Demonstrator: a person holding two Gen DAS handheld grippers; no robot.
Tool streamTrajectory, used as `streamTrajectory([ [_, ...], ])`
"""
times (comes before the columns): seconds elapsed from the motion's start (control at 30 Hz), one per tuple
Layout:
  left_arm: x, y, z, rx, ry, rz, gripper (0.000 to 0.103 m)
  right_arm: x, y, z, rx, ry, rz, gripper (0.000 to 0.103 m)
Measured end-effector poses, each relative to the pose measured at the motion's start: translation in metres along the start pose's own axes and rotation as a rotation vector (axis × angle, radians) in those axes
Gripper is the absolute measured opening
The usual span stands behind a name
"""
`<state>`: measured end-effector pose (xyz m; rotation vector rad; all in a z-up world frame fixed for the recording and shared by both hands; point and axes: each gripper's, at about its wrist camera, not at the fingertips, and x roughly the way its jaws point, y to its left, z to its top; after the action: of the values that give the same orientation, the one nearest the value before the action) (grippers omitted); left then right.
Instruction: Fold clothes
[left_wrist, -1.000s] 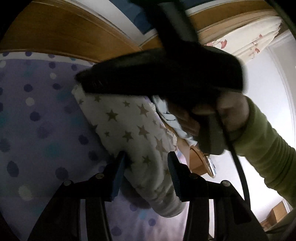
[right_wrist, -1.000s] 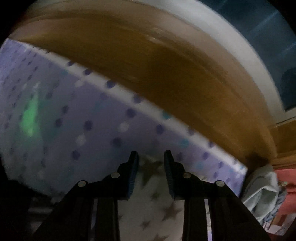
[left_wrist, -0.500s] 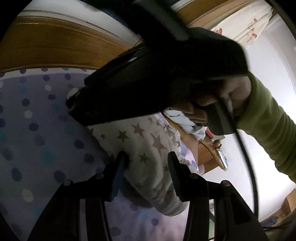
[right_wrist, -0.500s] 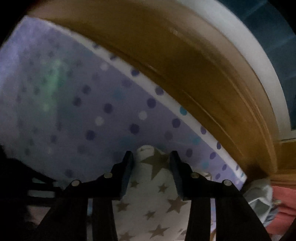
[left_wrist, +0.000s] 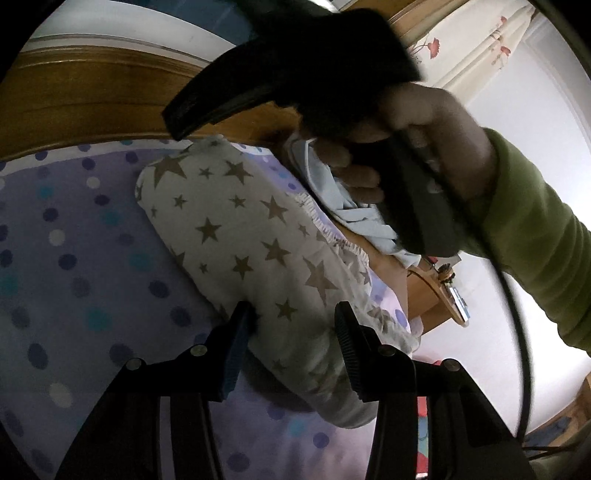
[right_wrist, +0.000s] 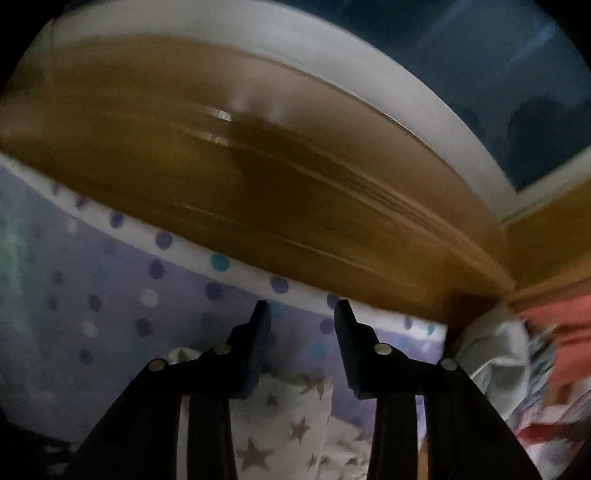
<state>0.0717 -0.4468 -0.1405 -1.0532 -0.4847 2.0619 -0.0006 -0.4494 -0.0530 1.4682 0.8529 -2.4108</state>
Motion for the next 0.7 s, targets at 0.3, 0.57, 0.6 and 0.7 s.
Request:
streamTrajectory([
  [0.3,-0.018,-0.007,-0.01,0.033,0.021,0.033,0.045,-0.054,-0.039,-0.07,0.16,-0.072,0.112,0.036],
  [0.57,-0.021,0.019,0.018,-0.086,0.033,0.014,0.048,-0.095,-0.039,-0.158,0.263,-0.168,0.135,0.063],
  [0.6,-0.021,0.025,0.022,-0.11,0.031,0.008,0.056,-0.098,-0.031,-0.166,0.26,-0.177,0.123,0.066],
  [0.7,-0.021,0.044,0.035,-0.183,0.026,-0.011,0.06,-0.101,-0.009,-0.187,0.254,-0.209,0.089,0.069],
])
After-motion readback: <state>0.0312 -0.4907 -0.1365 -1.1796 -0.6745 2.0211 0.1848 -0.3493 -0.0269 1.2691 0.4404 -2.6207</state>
